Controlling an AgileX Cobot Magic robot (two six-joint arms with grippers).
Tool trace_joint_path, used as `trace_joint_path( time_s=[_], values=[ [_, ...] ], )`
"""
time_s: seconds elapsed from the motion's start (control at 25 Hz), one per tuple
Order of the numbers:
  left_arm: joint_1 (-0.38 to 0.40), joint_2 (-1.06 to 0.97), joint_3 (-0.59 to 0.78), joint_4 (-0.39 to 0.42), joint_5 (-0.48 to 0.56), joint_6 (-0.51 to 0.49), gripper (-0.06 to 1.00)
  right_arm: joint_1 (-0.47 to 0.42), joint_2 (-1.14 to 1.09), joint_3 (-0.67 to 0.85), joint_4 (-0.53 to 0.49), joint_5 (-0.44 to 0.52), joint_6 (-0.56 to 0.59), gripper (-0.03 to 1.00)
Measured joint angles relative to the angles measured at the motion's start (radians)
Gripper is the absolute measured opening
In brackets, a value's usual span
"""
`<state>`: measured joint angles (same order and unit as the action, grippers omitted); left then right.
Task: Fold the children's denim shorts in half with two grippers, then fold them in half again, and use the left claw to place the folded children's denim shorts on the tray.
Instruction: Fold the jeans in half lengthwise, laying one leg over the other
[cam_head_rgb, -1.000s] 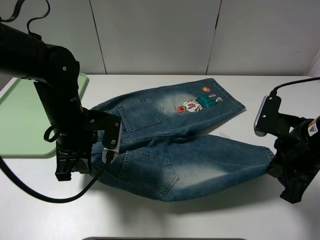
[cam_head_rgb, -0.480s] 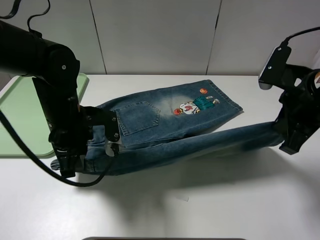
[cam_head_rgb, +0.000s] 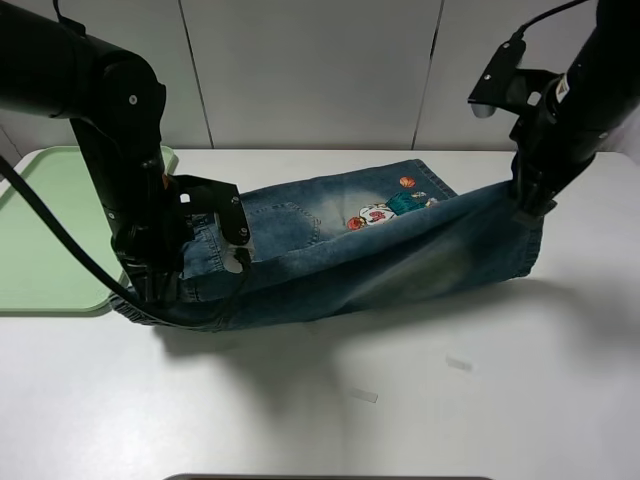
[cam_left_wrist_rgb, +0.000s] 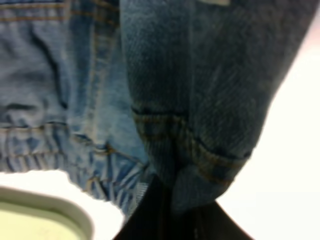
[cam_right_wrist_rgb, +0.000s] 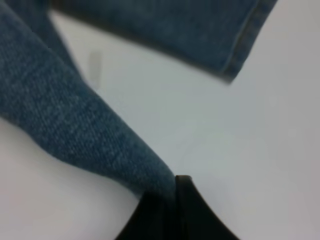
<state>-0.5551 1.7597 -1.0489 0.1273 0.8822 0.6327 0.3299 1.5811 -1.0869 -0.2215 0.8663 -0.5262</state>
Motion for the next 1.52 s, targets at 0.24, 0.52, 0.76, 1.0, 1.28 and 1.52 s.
trace_joint_path(
  time_s=[0.24,0.52,0.76,1.0,1.28,1.52],
  values=[
    [0.000,0.000,0.000,0.131,-0.039,-0.137,0.02,0.000,0.149,-0.187,-0.001,0.021,0.000,-0.03],
    [0.004,0.000,0.000,0.258,-0.104,-0.280,0.02,0.000,0.284,-0.348,0.016,0.024,-0.011,-0.03],
    [0.076,0.000,0.000,0.271,-0.170,-0.336,0.02,0.000,0.358,-0.407,0.020,-0.002,-0.030,-0.03],
    [0.148,0.000,0.000,0.271,-0.240,-0.336,0.02,0.000,0.402,-0.443,0.030,-0.060,-0.053,-0.03],
    [0.201,0.001,0.000,0.271,-0.362,-0.336,0.02,-0.032,0.452,-0.476,0.052,-0.094,-0.053,-0.03],
    [0.214,0.038,-0.002,0.291,-0.412,-0.337,0.02,-0.060,0.468,-0.476,0.075,-0.144,-0.053,-0.03]
  ],
)
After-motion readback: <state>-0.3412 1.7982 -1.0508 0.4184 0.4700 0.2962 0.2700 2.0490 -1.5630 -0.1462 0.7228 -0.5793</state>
